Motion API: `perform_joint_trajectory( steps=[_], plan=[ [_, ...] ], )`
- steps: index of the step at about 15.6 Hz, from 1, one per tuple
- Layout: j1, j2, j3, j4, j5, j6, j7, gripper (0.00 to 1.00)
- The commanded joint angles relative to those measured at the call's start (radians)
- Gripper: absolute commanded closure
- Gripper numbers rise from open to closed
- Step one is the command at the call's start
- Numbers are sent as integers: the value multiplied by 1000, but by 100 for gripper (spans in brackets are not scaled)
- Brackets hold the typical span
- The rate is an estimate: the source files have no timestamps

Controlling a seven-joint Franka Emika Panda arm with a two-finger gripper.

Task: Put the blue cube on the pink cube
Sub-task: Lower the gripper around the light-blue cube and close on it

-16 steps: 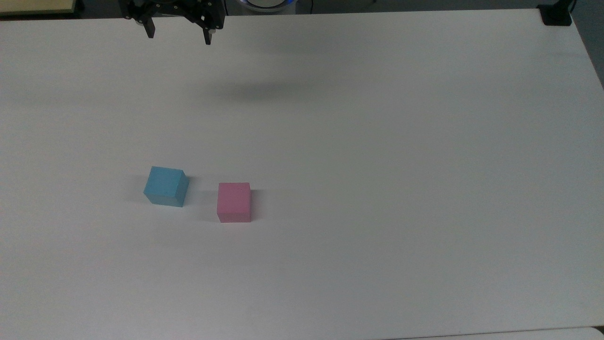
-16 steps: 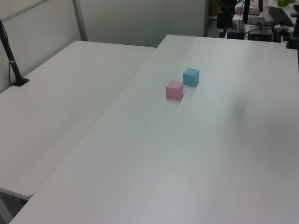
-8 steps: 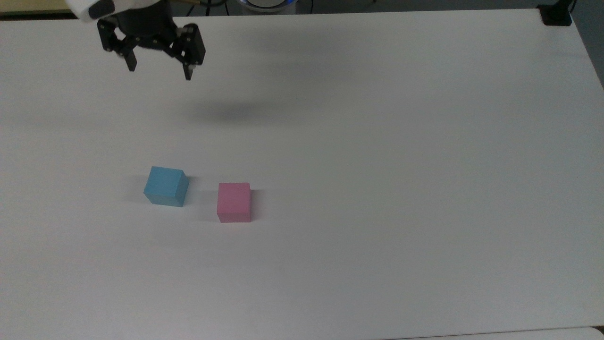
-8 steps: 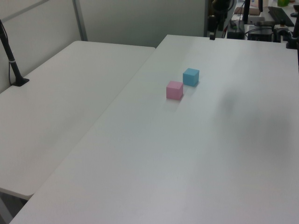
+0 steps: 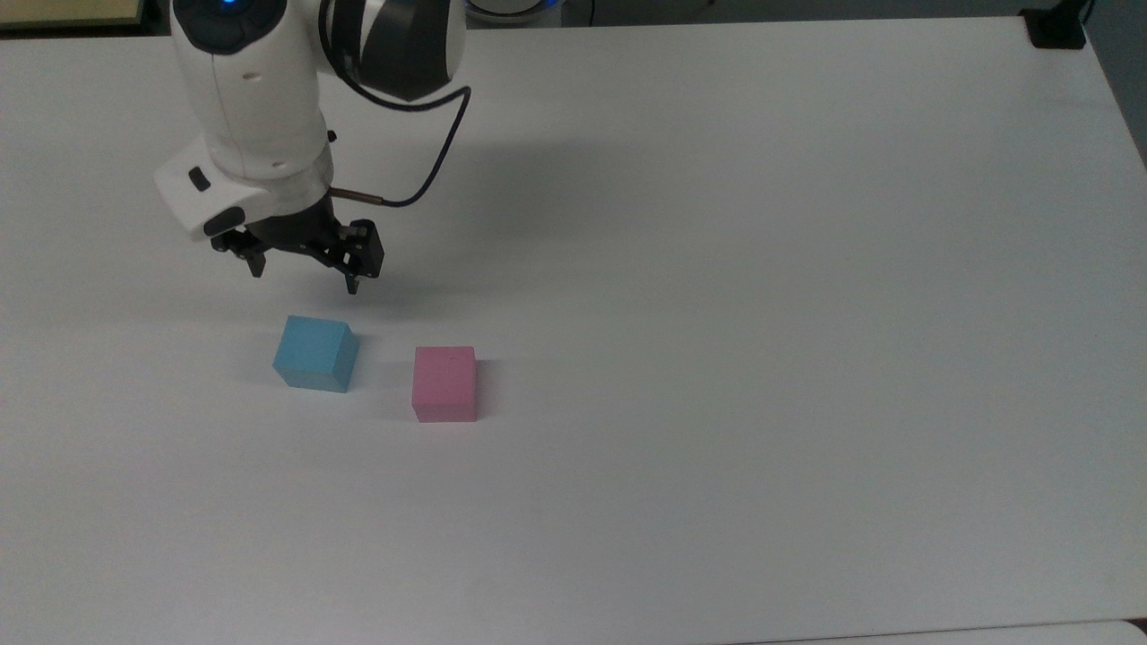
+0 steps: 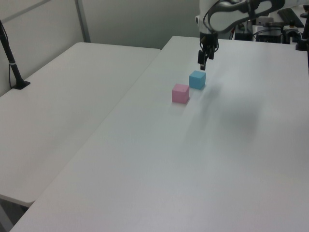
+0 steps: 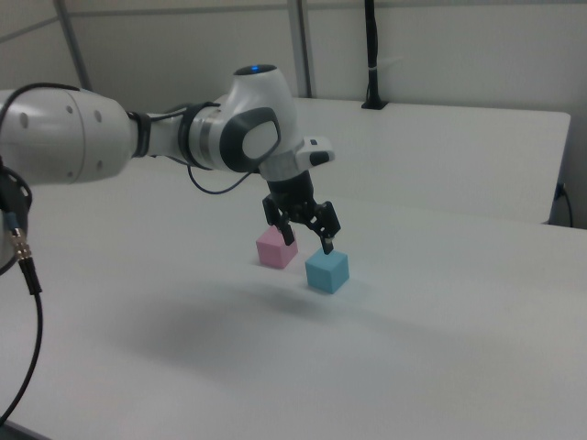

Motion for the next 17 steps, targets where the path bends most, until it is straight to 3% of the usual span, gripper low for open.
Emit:
perform_joint_trajectory(
  steps=[1, 7, 12, 13, 16, 17],
  plan=[
    [-10, 60, -5, 57, -18, 38, 25, 0],
    [0, 138, -2, 57, -26, 90, 66, 0],
    [-2, 144, 0, 50, -49, 128, 74, 2],
    [0, 153, 0, 50, -48, 130, 76, 13],
    [12, 164, 6, 52, -48, 130, 146, 64],
    [22, 164, 7, 55, -48, 130, 175, 77]
  ],
)
